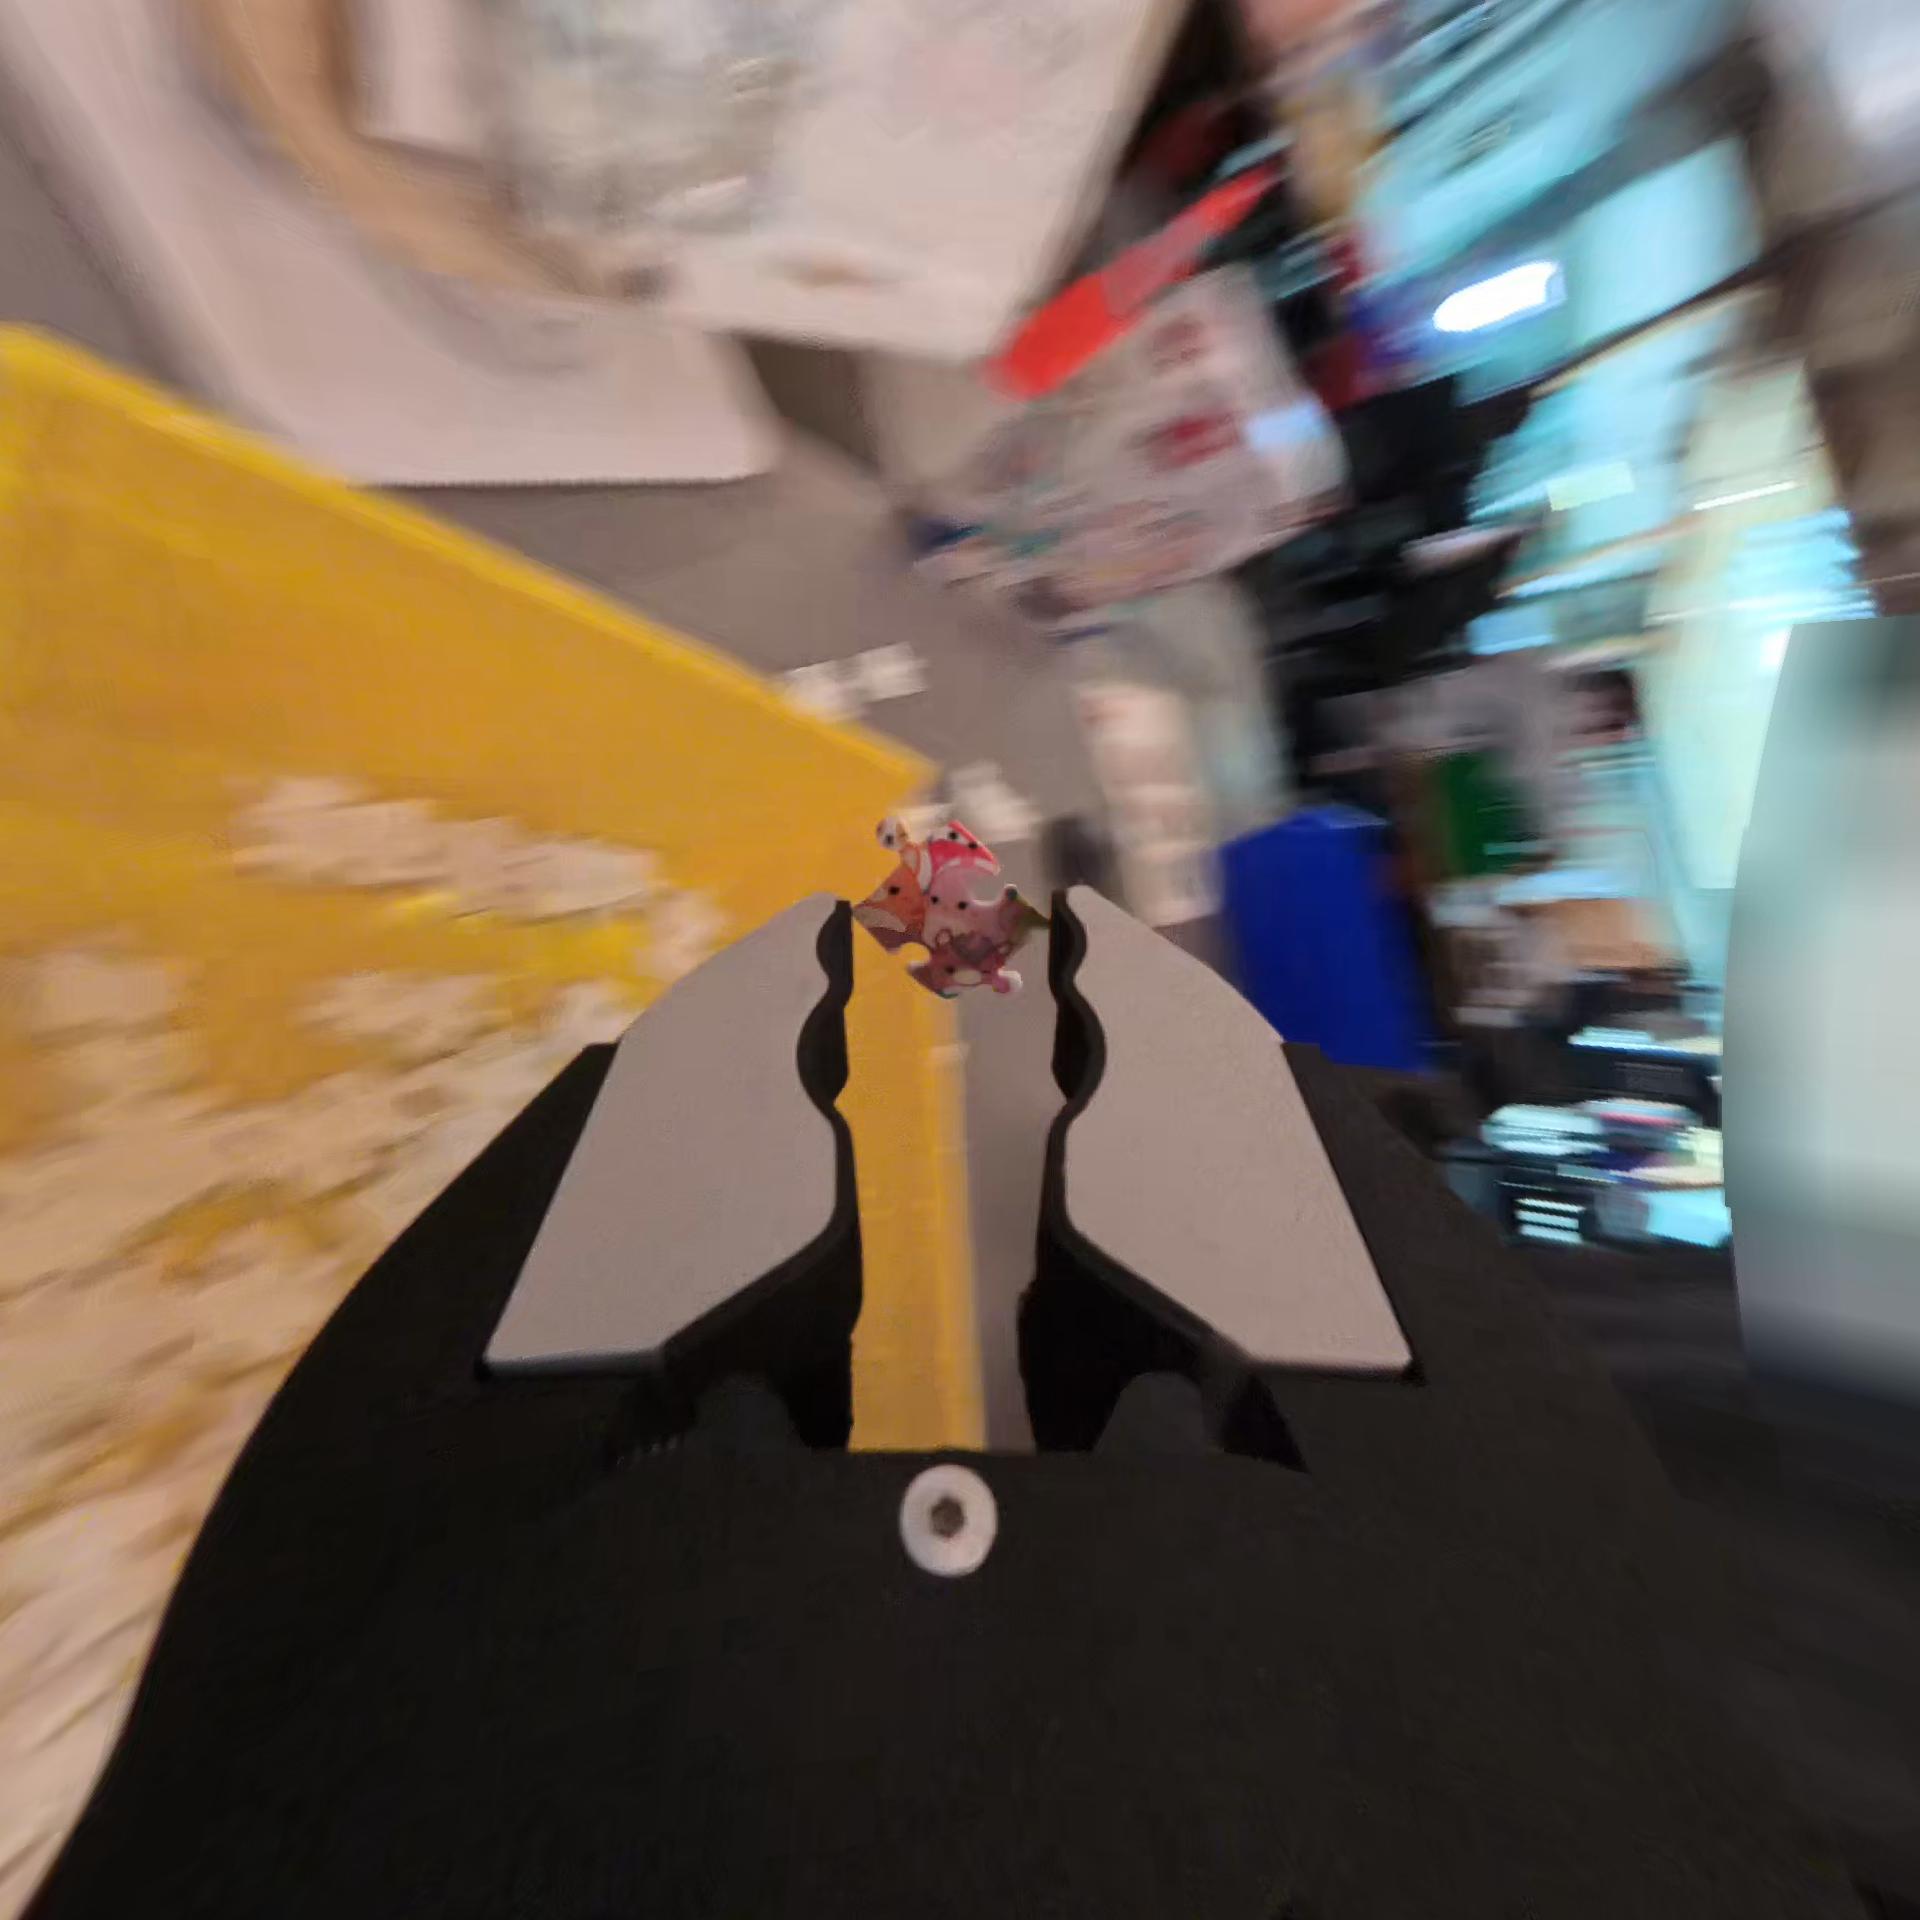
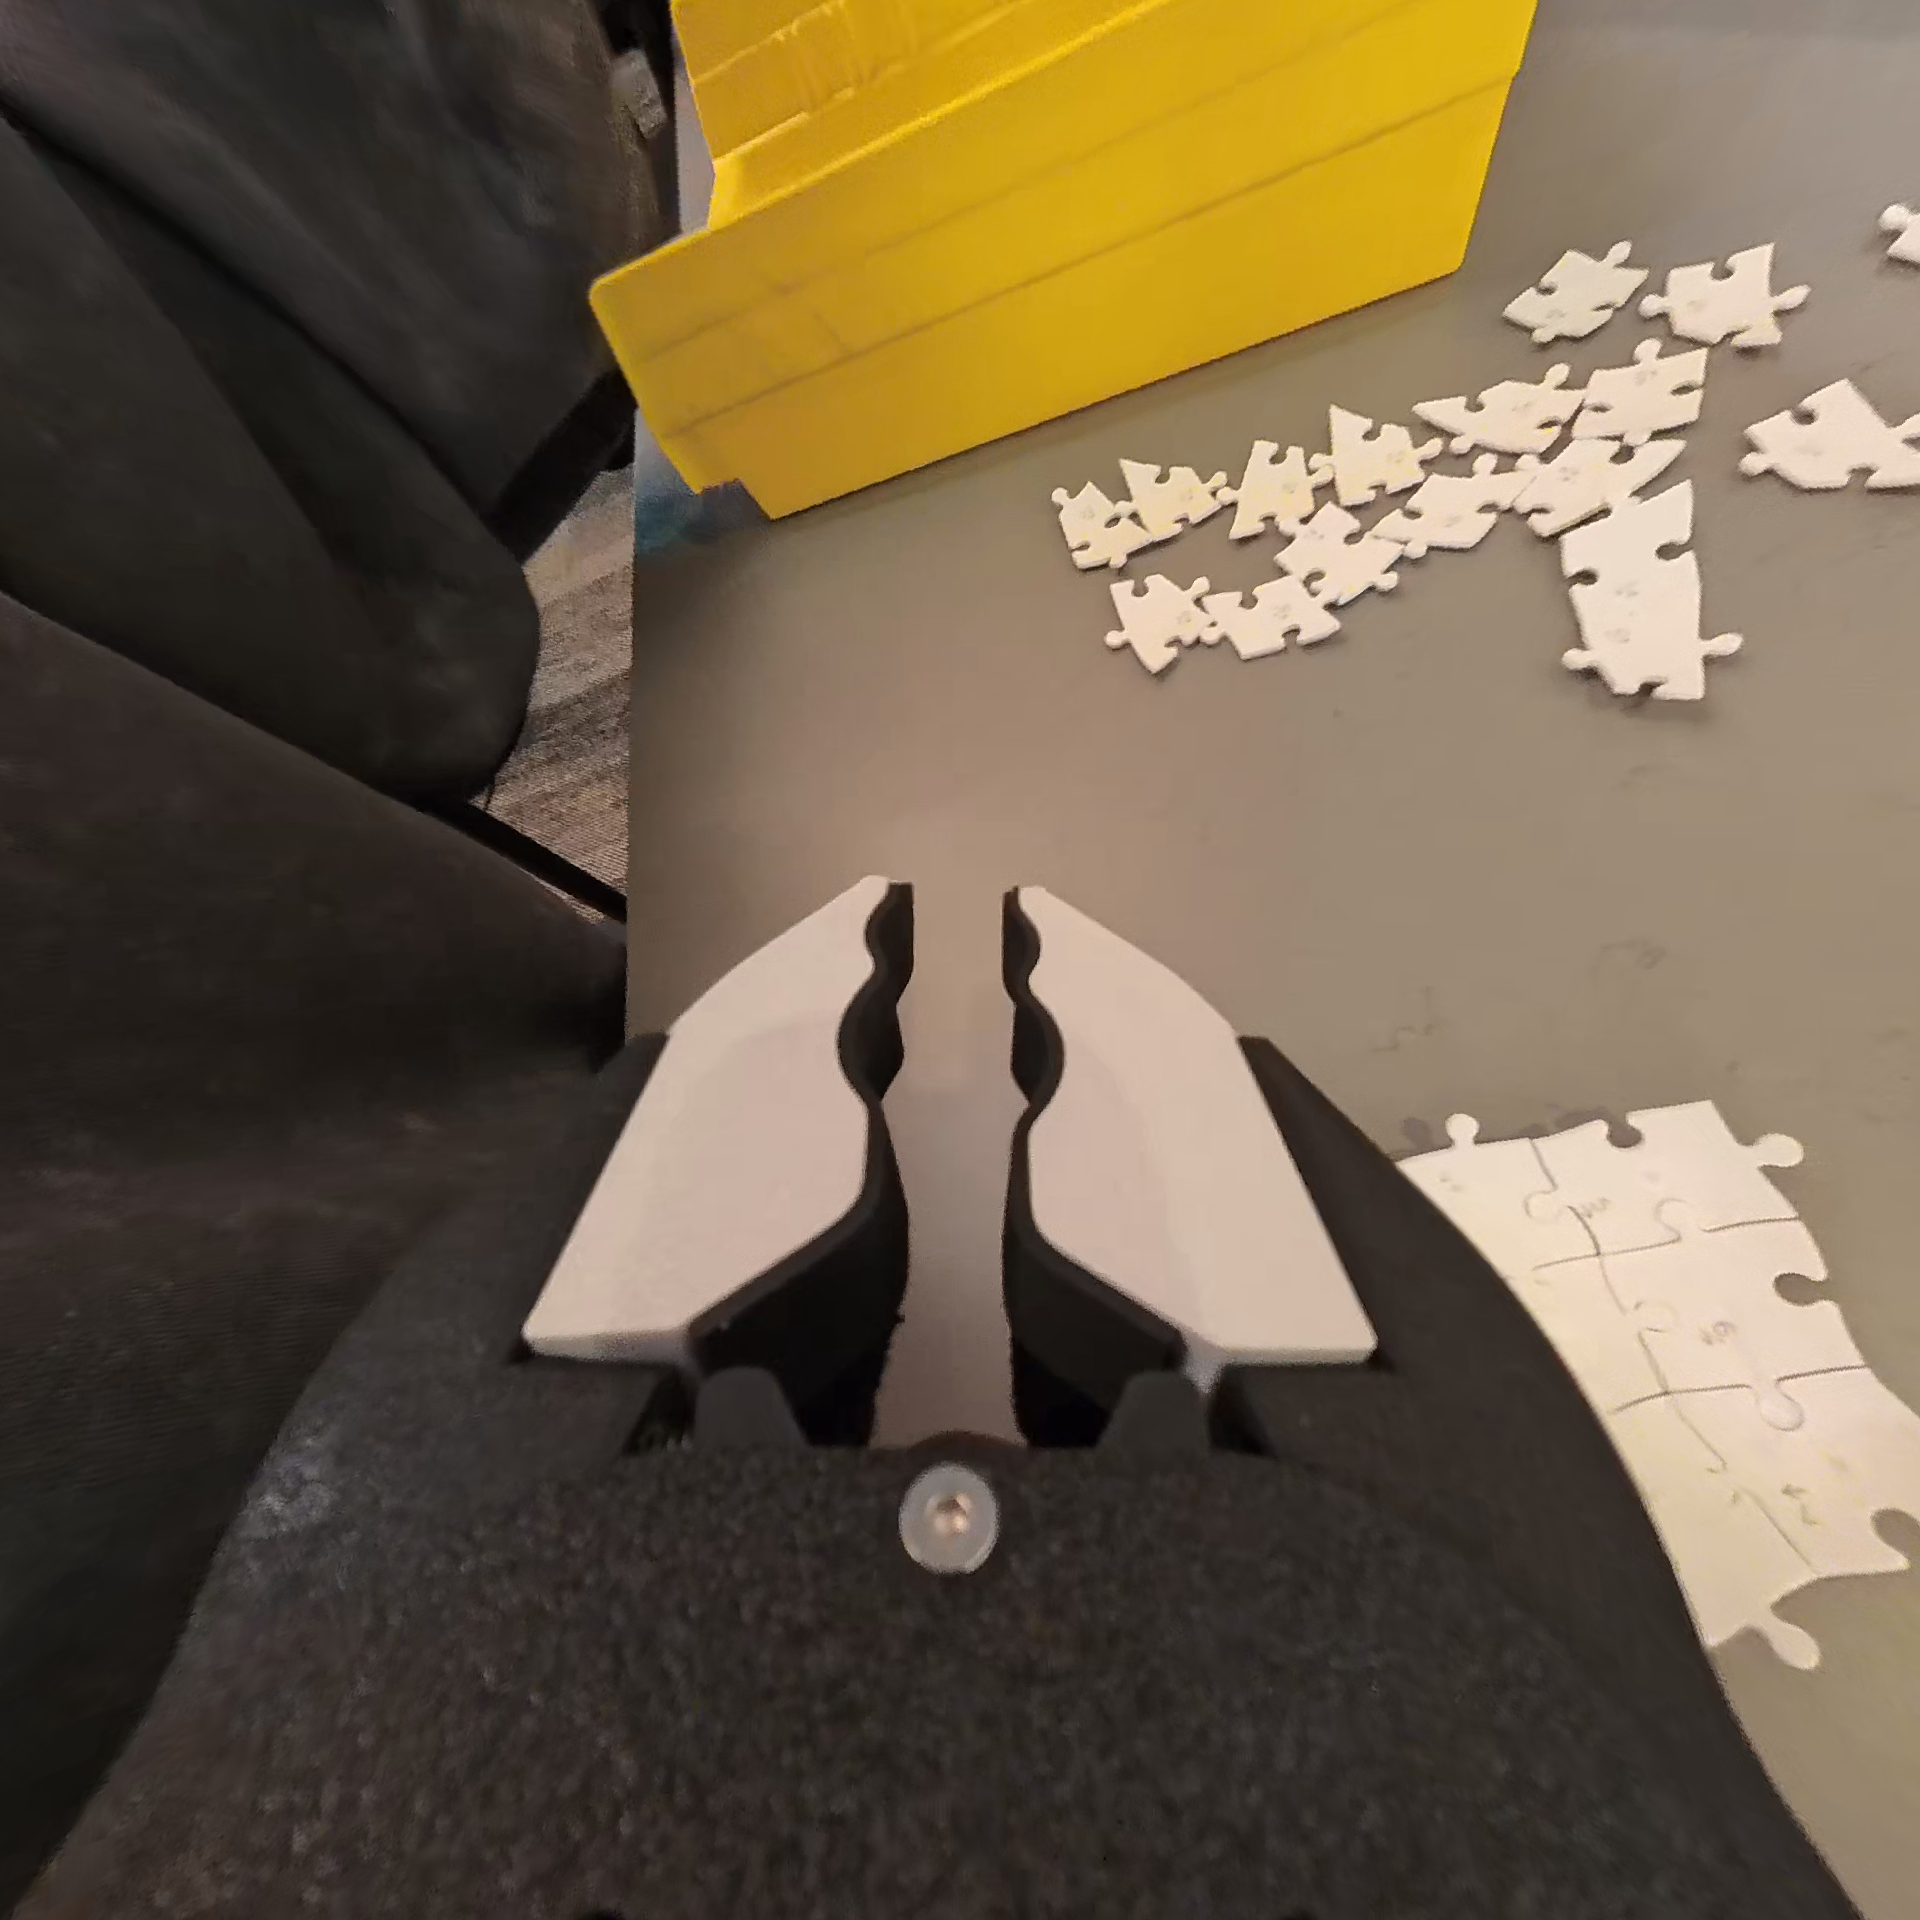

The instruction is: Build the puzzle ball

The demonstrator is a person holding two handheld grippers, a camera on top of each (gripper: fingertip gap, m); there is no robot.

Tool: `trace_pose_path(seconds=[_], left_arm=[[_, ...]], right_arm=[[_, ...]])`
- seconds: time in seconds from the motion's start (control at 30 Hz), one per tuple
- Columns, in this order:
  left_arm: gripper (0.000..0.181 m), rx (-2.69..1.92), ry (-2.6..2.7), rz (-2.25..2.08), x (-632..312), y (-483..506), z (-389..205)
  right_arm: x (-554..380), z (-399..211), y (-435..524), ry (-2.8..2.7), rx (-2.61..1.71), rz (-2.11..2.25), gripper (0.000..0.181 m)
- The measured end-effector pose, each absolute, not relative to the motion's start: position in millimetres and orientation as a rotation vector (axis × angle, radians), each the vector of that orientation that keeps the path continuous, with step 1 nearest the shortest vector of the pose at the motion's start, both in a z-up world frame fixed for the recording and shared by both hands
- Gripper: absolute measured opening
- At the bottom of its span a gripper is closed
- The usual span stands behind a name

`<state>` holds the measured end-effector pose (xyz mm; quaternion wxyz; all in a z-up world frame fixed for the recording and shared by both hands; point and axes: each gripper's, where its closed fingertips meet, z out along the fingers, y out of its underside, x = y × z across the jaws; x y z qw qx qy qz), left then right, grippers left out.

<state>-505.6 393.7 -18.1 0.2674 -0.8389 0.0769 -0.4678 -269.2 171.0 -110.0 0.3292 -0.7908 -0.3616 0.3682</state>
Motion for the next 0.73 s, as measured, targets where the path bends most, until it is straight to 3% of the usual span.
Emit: trace_pose_path(seconds=[0.1, 0.27, 0.73], left_arm=[[0.035, -1.871, 0.226, -1.814, -487, 352, 48], [0.035, -1.462, 0.307, -2.238, -473, 288, 97], [0.035, -1.145, 0.481, -2.617, -416, 197, 115]], right_arm=[[-269, -96, 178, -0.937, -2.022, 0.937, 0.016], [-274, -59, 183, -0.923, -1.876, 0.925, 0.016], [-315, 17, 153, -1.004, -1.618, 1.039, 0.015]])
